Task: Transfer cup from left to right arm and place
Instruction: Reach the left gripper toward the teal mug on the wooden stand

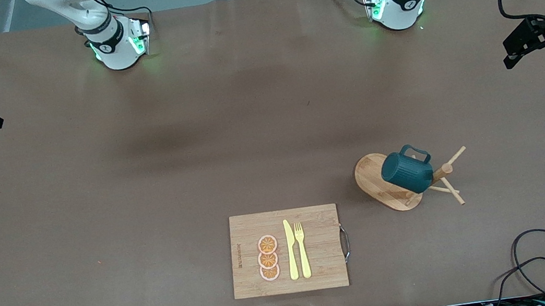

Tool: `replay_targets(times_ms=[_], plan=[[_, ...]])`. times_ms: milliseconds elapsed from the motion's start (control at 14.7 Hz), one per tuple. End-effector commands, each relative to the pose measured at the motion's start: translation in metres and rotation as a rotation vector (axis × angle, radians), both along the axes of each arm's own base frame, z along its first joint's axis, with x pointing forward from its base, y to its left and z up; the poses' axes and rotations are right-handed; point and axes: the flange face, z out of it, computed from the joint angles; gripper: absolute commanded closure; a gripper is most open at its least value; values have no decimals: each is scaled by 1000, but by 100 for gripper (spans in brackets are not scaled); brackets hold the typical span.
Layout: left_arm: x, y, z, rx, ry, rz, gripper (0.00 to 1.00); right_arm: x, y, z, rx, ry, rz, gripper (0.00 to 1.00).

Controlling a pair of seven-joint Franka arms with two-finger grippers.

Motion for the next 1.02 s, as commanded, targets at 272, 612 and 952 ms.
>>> replay_targets(times_ms=[272,612,952], plan=[[4,-12,-13,25,14,-19,0,1,-2,-1,-5,18,-5,0],[22,-37,-36,-109,38,284,0,4,-2,-2,11,12,-2,0],[50,-50,-66,-268,85,694,0,5,-2,-5,12,19,-2,0]])
